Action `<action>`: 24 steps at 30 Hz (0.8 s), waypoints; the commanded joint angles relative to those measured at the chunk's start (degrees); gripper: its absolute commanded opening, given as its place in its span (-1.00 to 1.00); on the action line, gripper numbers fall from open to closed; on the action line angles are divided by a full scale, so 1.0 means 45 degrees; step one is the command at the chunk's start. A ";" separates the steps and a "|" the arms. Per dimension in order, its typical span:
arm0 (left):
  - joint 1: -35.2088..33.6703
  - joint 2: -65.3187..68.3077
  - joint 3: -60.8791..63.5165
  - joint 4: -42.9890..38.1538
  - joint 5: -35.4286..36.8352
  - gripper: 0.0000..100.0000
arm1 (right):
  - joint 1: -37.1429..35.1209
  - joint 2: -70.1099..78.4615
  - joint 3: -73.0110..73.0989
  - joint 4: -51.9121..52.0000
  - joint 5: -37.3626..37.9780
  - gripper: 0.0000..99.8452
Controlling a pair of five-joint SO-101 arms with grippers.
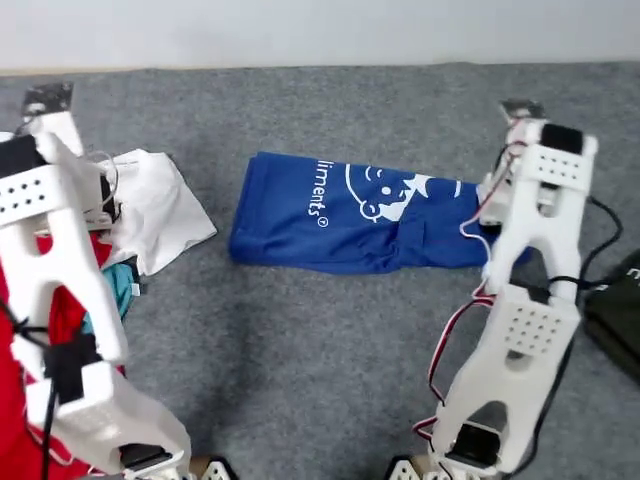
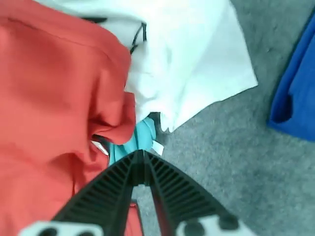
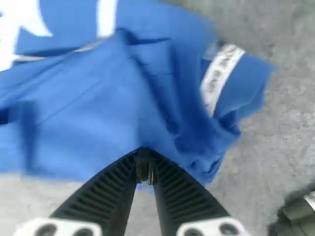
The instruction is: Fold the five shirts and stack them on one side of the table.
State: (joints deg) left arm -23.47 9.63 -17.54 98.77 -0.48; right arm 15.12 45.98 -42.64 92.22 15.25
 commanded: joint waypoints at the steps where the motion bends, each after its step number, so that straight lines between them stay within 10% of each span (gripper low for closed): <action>1: -0.0059 -0.1407 -0.0537 0.0371 0.0156 -0.99 | 0.0791 0.0947 -0.0078 -0.0635 0.0645 -0.98; 12: 0.0000 -0.2579 -0.0518 0.0371 0.0176 -0.99 | 0.2725 0.1299 -0.0430 0.1358 0.2266 -0.98; 24: 0.0000 -0.2618 -0.0518 0.0371 0.0176 -0.99 | 0.0225 -0.1475 -0.0430 0.2002 0.1739 -0.98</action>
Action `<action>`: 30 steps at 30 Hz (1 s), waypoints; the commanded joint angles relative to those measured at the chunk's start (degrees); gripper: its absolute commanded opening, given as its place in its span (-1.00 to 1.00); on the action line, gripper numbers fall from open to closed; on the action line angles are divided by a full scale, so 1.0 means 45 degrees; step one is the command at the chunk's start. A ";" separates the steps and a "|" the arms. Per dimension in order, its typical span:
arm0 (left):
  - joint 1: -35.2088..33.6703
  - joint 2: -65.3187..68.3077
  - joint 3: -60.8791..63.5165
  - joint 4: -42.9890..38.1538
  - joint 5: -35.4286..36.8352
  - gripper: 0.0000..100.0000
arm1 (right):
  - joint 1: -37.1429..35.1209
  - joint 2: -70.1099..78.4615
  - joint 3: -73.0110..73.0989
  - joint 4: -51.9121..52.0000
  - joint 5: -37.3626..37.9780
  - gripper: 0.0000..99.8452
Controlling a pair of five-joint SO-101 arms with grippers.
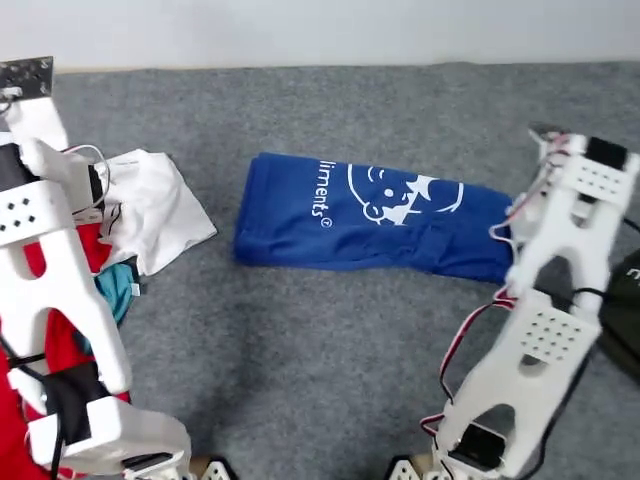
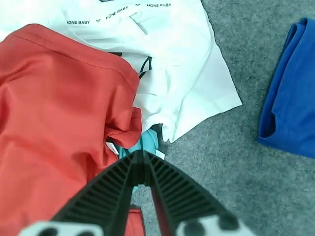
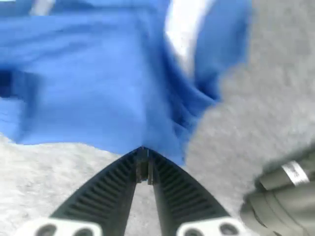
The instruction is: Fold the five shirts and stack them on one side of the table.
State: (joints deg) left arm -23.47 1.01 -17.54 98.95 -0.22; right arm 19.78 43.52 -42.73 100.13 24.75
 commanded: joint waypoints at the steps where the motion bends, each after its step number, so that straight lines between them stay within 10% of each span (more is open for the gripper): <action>1: 0.0000 -0.0703 -0.0518 0.0332 0.0117 -0.99 | -0.1045 -0.0791 -0.0410 0.0127 -0.0645 -0.98; 30: -0.0039 -0.0703 -0.0518 0.0332 0.0020 -0.99 | -0.4112 0.1612 -0.2481 -0.0947 -0.1836 -0.98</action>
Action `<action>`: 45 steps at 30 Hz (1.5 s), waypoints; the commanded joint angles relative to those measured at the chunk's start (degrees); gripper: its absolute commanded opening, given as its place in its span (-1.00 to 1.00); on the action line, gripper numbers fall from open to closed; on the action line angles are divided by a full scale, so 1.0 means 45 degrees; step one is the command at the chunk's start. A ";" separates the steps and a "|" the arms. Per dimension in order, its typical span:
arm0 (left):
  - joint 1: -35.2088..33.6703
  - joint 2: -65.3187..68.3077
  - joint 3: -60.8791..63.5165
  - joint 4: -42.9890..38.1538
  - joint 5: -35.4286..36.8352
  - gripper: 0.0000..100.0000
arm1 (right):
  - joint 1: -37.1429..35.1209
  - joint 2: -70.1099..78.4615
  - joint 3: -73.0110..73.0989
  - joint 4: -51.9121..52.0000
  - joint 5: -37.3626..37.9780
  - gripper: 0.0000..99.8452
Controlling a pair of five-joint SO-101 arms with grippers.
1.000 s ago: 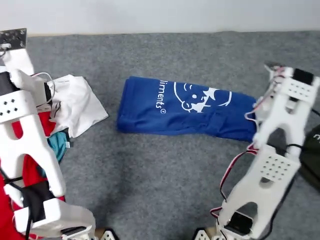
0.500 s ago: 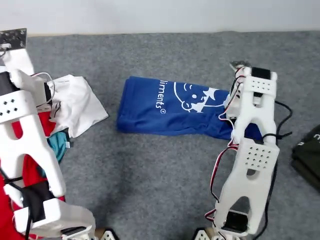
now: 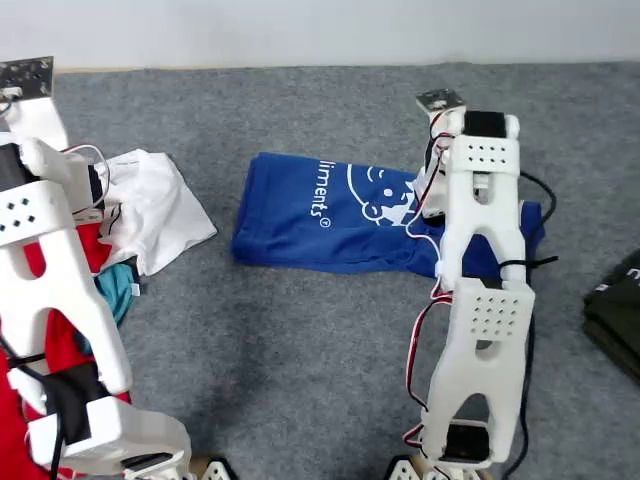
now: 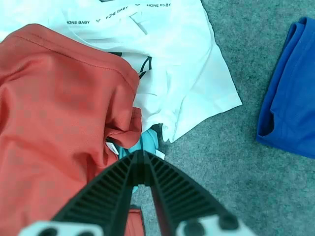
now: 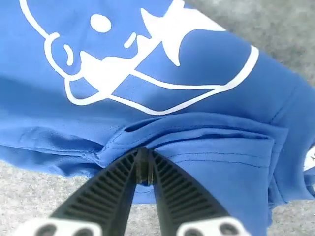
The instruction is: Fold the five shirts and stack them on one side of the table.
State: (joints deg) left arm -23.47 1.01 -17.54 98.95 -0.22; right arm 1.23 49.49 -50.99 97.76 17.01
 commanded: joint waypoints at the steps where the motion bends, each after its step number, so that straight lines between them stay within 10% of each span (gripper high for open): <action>1: -0.0039 -0.0703 -0.0518 0.0332 0.0020 -0.99 | 0.0049 0.0654 -0.0664 -0.0576 -0.0117 -0.98; 9: -0.0039 -0.0703 -0.0518 0.0332 0.0020 -0.99 | -0.0283 0.0615 -0.3399 0.0694 -0.0449 -0.98; 15: -0.0039 -0.0703 -0.0498 0.0332 0.0020 -0.99 | -0.1026 0.0322 -0.6076 0.0869 -0.3946 -0.98; 25: 0.0020 -0.0703 0.0342 0.0332 0.0059 -0.99 | -0.3136 0.0342 -0.5138 -0.0811 -0.4220 -0.98; 35: 0.0176 -0.0703 0.0400 0.0332 0.0098 -0.99 | -0.5636 0.0635 -0.5197 -0.2100 -0.8361 -0.97; 45: 0.0176 -0.0703 0.0537 0.0332 0.0098 -0.99 | -0.7961 0.2374 -0.5236 -0.3096 -0.8869 -0.36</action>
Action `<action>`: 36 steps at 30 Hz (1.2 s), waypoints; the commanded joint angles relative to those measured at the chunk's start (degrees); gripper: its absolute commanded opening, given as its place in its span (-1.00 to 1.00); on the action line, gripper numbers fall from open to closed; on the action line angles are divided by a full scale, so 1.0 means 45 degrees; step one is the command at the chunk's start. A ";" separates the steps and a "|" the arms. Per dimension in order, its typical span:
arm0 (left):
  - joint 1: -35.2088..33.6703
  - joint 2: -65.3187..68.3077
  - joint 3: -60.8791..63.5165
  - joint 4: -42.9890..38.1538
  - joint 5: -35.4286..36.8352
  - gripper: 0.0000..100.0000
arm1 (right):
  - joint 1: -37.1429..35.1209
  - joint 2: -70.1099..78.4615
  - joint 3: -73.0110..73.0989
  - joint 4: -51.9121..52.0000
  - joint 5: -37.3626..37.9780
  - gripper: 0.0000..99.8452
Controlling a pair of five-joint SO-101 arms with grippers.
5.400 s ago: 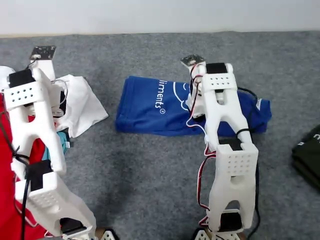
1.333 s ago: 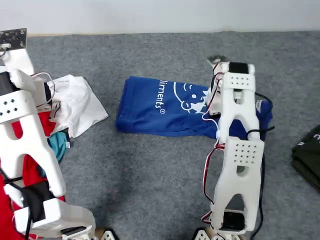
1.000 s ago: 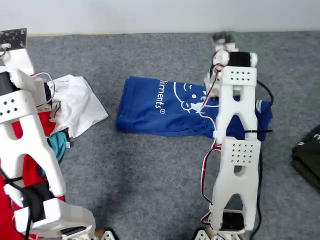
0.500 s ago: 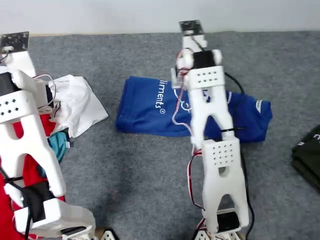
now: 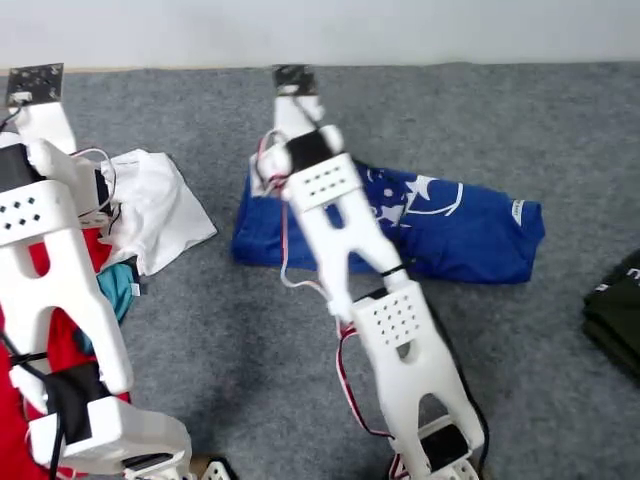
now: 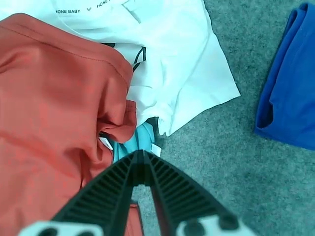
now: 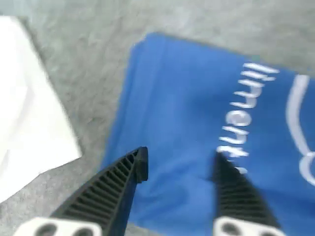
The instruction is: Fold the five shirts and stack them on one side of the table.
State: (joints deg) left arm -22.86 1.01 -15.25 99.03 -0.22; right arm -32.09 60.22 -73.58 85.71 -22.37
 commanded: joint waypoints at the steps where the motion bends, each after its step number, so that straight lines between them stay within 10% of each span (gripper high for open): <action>1: 0.0039 -0.0703 0.0127 0.0313 0.0098 -0.99 | -0.0713 0.0107 -0.0215 -0.0635 -0.0117 -0.37; 36: 0.0059 -0.1993 0.1241 0.0313 0.0098 -0.99 | -0.1084 0.2510 -0.0234 -0.1358 0.0313 -0.55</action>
State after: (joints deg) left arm -22.86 -5.23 -9.98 99.12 -0.22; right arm -37.89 71.91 -73.76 77.36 -22.11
